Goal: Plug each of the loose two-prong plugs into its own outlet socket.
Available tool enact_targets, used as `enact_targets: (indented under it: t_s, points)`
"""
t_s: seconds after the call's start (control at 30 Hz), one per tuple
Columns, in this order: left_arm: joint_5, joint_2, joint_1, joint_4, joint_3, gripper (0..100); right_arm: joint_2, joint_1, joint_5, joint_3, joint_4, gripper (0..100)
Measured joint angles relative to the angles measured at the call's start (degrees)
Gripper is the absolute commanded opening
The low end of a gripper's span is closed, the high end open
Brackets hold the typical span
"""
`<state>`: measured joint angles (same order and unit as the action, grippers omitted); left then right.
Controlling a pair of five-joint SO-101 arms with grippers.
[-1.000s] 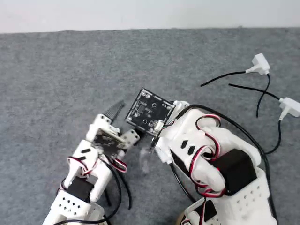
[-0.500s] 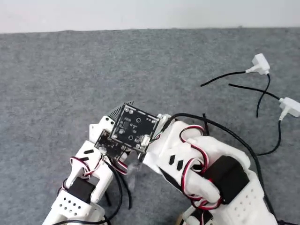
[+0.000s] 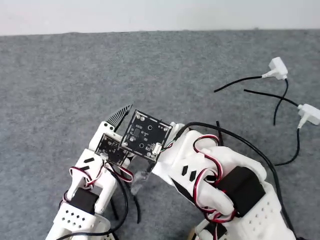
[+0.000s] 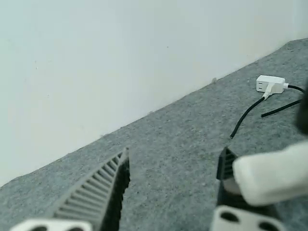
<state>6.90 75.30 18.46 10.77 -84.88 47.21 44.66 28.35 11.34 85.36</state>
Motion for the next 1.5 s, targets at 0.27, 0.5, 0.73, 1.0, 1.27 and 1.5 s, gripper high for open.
enact_targets:
  t_s: [0.27,0.5,0.73,1.0,1.27,1.5]
  points:
    - [0.00,-0.09,-2.11,0.09,-0.09,27,0.09,0.26,0.00,3.16,-0.26,0.9]
    - [0.00,-0.09,-2.81,0.09,-0.18,27,0.18,0.26,0.00,4.22,-0.26,0.9]
    - [0.00,-0.09,-2.90,0.09,-0.18,27,0.18,0.26,0.00,4.48,-0.26,0.9]
    - [0.00,-0.18,-3.08,0.18,-0.18,27,0.00,-0.09,0.00,7.74,0.18,0.9]
    - [0.00,0.00,-2.90,0.09,0.00,27,3.87,0.26,0.00,8.44,0.18,0.9]
    - [0.00,0.00,-2.81,0.09,0.00,27,6.07,0.18,0.00,12.13,0.35,0.9]
